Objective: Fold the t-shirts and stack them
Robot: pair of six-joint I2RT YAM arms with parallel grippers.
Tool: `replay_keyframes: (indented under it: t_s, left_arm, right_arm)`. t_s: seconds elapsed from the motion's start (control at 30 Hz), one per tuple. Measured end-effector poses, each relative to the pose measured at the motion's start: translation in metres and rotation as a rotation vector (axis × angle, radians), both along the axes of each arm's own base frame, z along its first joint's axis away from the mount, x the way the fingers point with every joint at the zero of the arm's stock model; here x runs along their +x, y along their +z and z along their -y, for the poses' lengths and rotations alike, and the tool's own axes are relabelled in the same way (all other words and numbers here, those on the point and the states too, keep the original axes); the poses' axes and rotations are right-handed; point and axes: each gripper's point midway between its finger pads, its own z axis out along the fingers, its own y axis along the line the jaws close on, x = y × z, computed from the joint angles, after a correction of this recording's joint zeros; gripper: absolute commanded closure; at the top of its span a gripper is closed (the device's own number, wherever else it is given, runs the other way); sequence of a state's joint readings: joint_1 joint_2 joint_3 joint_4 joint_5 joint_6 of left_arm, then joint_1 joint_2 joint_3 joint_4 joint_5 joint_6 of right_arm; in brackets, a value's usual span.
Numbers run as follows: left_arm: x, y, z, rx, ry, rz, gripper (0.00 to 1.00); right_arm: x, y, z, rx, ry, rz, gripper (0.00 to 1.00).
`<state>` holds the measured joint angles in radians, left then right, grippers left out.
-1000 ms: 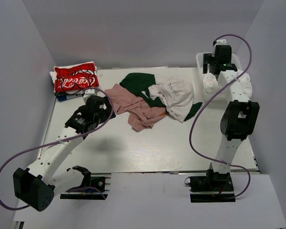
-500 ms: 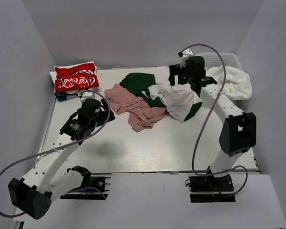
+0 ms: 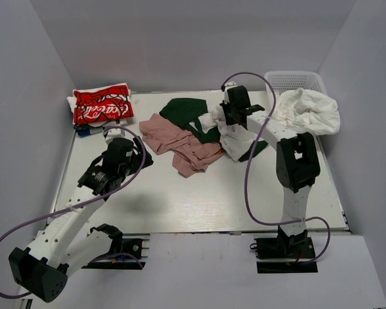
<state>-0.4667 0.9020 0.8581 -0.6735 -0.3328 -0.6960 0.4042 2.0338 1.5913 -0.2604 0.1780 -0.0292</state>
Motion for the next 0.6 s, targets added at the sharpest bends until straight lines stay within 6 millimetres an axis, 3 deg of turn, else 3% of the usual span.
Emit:
replay_keyframes:
  t_s: [0.13,0.37,0.5,0.6]
  left_arm:
    - [0.002,-0.008,0.001,0.013,0.001,-0.029,0.0]
    - [0.005,-0.019,0.002,0.031,0.001,-0.064,0.0]
    - [0.006,-0.018,0.0,0.037,0.011,-0.06,0.0]
    - [0.007,-0.016,-0.002,0.043,0.023,-0.052,0.0]
  right_arm:
    - [0.001,0.082,-0.001,0.068,-0.001,0.159,1.0]
    - [0.001,0.287,0.015,0.284,-0.055,0.599,1.0]
    - [0.007,0.38,0.051,0.325,-0.163,0.812,1.0]
    - [0.014,0.428,0.088,0.294,-0.264,0.94,1.0]
